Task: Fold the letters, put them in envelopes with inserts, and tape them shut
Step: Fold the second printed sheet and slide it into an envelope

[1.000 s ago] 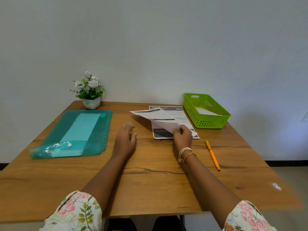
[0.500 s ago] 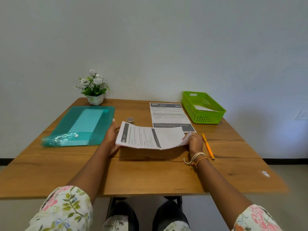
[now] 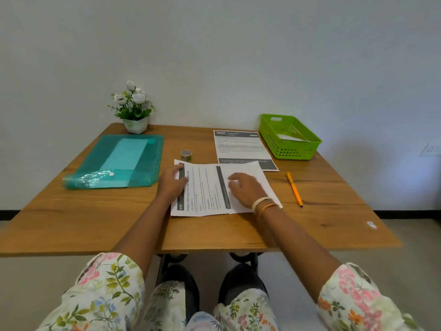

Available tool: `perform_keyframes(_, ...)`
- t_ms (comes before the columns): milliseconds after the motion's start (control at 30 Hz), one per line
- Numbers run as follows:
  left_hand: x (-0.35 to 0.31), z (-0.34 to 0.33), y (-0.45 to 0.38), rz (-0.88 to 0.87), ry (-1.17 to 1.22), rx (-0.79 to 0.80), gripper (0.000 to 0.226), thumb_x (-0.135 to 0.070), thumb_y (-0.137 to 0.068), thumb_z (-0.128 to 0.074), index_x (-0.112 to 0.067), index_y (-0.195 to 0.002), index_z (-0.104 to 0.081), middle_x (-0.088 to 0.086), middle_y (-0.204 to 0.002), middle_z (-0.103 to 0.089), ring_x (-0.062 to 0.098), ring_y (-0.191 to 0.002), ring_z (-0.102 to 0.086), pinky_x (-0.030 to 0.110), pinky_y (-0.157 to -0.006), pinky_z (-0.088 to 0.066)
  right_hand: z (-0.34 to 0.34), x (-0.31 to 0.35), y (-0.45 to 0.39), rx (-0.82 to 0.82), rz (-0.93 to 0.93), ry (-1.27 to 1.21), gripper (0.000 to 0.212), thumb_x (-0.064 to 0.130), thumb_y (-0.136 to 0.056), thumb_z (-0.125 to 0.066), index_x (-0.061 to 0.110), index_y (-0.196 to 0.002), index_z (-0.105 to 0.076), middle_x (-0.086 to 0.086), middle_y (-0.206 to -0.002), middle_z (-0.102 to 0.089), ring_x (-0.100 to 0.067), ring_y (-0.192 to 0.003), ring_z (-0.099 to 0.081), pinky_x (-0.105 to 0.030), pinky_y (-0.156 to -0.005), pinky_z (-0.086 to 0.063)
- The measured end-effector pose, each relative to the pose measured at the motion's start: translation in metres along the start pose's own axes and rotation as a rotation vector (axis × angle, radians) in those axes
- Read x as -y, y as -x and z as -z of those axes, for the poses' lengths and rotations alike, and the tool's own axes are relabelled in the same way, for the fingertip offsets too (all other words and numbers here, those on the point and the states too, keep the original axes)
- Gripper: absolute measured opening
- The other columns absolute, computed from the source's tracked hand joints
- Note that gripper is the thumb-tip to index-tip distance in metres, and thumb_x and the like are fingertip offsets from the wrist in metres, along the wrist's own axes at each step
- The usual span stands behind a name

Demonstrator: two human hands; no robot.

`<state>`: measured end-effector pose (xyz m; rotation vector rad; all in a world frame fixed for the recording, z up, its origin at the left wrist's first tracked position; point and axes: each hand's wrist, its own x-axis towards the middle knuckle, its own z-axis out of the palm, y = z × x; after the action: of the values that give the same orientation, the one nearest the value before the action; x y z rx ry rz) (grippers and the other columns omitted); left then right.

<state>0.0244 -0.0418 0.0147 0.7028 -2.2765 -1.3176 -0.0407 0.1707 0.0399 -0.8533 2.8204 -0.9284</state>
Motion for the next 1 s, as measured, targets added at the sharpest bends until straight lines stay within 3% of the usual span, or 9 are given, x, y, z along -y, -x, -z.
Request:
perform_keyframes(100, 0.0, -0.001, 0.003, -0.035, -0.056, -0.022, 0.05, -0.009, -0.088, -0.065, -0.017, -0.136, -0.053, 0.008, -0.136, -0.053, 0.02, -0.113, -0.055, 0.017, -0.073, -0.041, -0.037, 0.021, 0.002, 0.134, 0.162, 0.229, 0.047, 0.038, -0.097, -0.042, 0.01, -0.135, -0.048, -0.01, -0.141, -0.049, -0.025, -0.128, -0.046, -0.039, -0.107, -0.037)
perform_keyframes(233, 0.0, -0.001, 0.002, -0.04, -0.081, -0.024, 0.051, -0.01, -0.089, -0.065, -0.019, -0.137, -0.052, 0.009, -0.136, -0.053, 0.013, -0.099, -0.054, 0.012, -0.058, -0.038, -0.058, 0.012, -0.002, 0.115, 0.214, 0.341, 0.061, 0.049, -0.096, -0.035, 0.013, -0.145, -0.034, -0.008, -0.155, -0.03, -0.023, -0.143, -0.026, -0.043, -0.116, -0.026)
perform_keyframes(333, 0.0, -0.001, 0.001, -0.028, -0.067, -0.024, 0.052, -0.01, -0.089, -0.065, -0.02, -0.138, -0.051, 0.009, -0.136, -0.053, 0.01, -0.096, -0.053, 0.011, -0.056, -0.039, -0.048, -0.01, -0.007, 0.075, 0.12, 0.335, 0.062, 0.054, -0.095, -0.033, 0.017, -0.144, -0.034, -0.006, -0.152, -0.033, -0.024, -0.14, -0.032, -0.043, -0.114, -0.03)
perform_keyframes(433, 0.002, -0.003, 0.002, -0.042, -0.043, -0.027, 0.054, -0.011, -0.088, -0.066, -0.02, -0.139, -0.049, 0.008, -0.133, -0.055, 0.015, -0.1, -0.059, 0.012, -0.057, -0.043, -0.035, -0.035, -0.004, 0.041, 0.029, 0.338, 0.063, 0.053, -0.097, -0.031, 0.017, -0.148, -0.028, -0.004, -0.157, -0.025, -0.022, -0.145, -0.023, -0.041, -0.118, -0.021)
perform_keyframes(567, 0.001, -0.007, 0.005, -0.03, -0.024, -0.064, 0.052, -0.013, -0.09, -0.065, -0.013, -0.139, -0.048, 0.005, -0.126, -0.061, 0.002, -0.081, -0.055, 0.009, -0.051, -0.041, -0.03, -0.044, 0.002, 0.004, 0.008, 0.361, 0.062, 0.051, -0.098, -0.029, 0.017, -0.149, -0.026, -0.004, -0.158, -0.022, -0.02, -0.146, -0.018, -0.039, -0.118, -0.016)
perform_keyframes(700, 0.004, -0.006, 0.007, -0.022, -0.011, -0.104, 0.043, -0.014, -0.092, -0.062, -0.011, -0.134, -0.054, 0.006, -0.121, -0.063, 0.0, -0.076, -0.053, 0.01, -0.053, -0.038, -0.033, -0.043, 0.003, -0.023, 0.002, 0.357, 0.061, 0.051, -0.098, -0.029, 0.018, -0.149, -0.027, -0.002, -0.158, -0.023, -0.019, -0.146, -0.019, -0.038, -0.118, -0.016)
perform_keyframes(867, 0.009, -0.002, 0.013, -0.071, 0.042, -0.113, 0.033, -0.018, -0.094, -0.058, -0.012, -0.126, -0.061, 0.004, -0.108, -0.066, 0.014, -0.09, -0.062, 0.015, -0.062, -0.041, -0.033, -0.042, 0.004, -0.021, -0.002, 0.352, 0.061, 0.051, -0.098, -0.029, 0.018, -0.149, -0.026, -0.001, -0.158, -0.022, -0.018, -0.146, -0.018, -0.038, -0.118, -0.015)
perform_keyframes(1000, 0.005, -0.002, 0.022, -0.11, 0.214, -0.05, 0.04, -0.024, -0.101, -0.046, -0.027, -0.14, -0.046, -0.004, -0.112, -0.064, 0.001, -0.082, -0.062, 0.02, -0.061, -0.048, -0.033, -0.041, 0.004, -0.028, -0.001, 0.357, 0.061, 0.051, -0.098, -0.029, 0.018, -0.149, -0.026, -0.002, -0.158, -0.022, -0.019, -0.146, -0.019, -0.039, -0.118, -0.015)
